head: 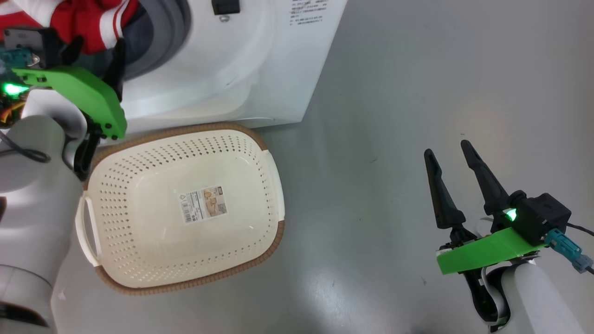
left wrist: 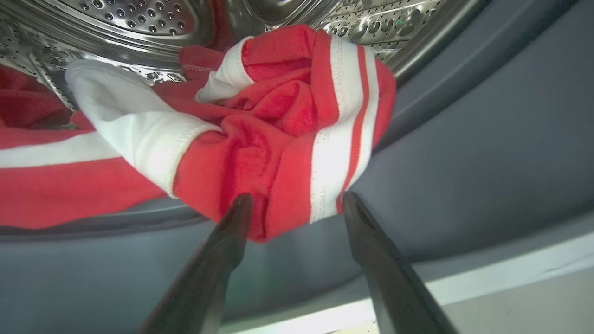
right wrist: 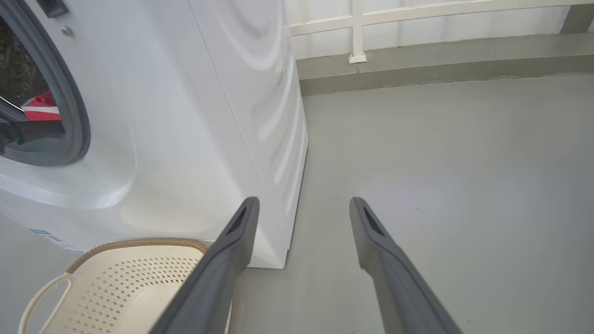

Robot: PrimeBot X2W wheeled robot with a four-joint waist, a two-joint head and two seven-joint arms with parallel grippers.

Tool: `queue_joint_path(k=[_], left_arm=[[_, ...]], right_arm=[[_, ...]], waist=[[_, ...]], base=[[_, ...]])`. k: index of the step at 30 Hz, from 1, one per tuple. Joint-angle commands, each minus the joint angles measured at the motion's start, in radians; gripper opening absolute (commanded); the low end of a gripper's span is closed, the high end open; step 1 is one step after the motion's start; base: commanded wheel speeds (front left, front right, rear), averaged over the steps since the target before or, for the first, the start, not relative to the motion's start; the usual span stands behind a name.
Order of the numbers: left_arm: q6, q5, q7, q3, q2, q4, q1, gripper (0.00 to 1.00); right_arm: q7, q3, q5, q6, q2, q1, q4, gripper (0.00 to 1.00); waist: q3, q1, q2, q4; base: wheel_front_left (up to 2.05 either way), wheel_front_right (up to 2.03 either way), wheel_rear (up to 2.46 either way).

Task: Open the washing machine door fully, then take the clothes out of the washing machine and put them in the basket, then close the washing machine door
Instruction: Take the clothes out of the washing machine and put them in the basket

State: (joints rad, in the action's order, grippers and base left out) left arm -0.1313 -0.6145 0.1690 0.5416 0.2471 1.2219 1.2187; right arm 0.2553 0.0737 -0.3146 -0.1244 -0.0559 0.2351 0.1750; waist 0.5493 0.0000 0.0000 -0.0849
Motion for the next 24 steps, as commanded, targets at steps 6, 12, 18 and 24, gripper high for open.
queue_joint_path(k=[6,12,18,24], left_arm=[[0.001,-0.03,0.023,0.022,0.052,0.001,0.038,0.28],[0.001,-0.058,0.047,0.036,0.049,0.003,0.032,0.02],[0.001,-0.087,0.086,0.022,0.046,-0.013,0.002,0.0],[0.014,-0.081,0.092,-0.046,0.058,-0.111,-0.06,0.0]], right_arm=[[0.006,0.022,-0.013,-0.006,0.005,0.006,-0.028,1.0],[0.006,0.017,-0.009,-0.006,0.005,0.001,-0.031,1.0],[0.006,0.009,-0.006,-0.006,0.005,-0.004,-0.023,1.0],[0.006,0.004,-0.002,-0.006,-0.001,-0.018,-0.022,1.0]], waist=[[0.007,0.0,0.0,-0.006],[0.0,0.0,0.0,0.0],[-0.027,0.0,0.0,0.02],[-0.057,0.0,0.0,0.043]], base=[[0.0,0.0,0.0],[0.0,0.0,0.0],[0.0,0.0,0.0],[0.0,0.0,0.0]])
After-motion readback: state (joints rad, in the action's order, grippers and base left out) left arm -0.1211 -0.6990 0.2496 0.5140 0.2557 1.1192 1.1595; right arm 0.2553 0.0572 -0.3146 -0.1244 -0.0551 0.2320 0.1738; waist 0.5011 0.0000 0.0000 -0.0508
